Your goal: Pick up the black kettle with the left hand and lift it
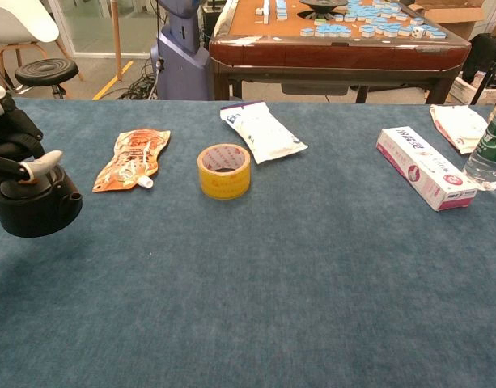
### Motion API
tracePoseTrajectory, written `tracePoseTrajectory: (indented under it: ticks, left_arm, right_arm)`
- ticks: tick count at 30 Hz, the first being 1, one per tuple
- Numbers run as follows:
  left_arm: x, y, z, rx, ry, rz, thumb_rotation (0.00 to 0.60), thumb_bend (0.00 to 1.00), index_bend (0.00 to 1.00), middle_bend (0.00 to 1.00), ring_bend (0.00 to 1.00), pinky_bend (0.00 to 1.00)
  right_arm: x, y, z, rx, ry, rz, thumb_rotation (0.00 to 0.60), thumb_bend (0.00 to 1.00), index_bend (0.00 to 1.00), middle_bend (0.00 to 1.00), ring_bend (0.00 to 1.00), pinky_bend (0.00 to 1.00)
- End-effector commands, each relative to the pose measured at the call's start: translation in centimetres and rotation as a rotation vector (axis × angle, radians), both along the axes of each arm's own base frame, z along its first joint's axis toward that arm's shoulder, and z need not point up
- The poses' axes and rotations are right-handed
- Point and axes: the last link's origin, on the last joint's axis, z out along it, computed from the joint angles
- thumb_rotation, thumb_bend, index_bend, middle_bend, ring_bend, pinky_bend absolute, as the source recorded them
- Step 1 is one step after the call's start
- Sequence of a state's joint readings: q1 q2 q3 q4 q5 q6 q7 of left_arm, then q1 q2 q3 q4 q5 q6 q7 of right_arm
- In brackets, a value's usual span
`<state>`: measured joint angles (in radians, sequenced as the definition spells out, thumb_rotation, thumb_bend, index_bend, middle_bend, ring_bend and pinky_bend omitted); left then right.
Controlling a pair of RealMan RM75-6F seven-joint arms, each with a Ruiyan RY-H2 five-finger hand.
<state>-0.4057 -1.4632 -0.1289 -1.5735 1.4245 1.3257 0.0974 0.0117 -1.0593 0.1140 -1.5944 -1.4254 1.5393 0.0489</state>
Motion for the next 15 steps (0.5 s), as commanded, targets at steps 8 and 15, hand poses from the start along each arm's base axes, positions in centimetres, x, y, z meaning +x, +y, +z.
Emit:
tracePoseTrajectory:
  ticks: [8, 15]
  left_arm:
    - [-0.21, -0.07, 0.09, -0.002, 0.020, 0.000, 0.535, 0.40, 1.00, 1.00, 1.00, 0.45]
    - [-0.37, 0.02, 0.16, -0.002, 0.022, 0.005, 0.535, 0.40, 1.00, 1.00, 1.00, 0.46]
  right_arm:
    - [-0.08, -0.01, -0.12, 0.004, -0.003, -0.001, 0.600, 0.07, 0.34, 0.34, 0.18, 0.18]
    - [-0.05, -0.05, -0.20, 0.008, -0.003, -0.003, 0.600, 0.07, 0.34, 0.34, 0.18, 0.18]
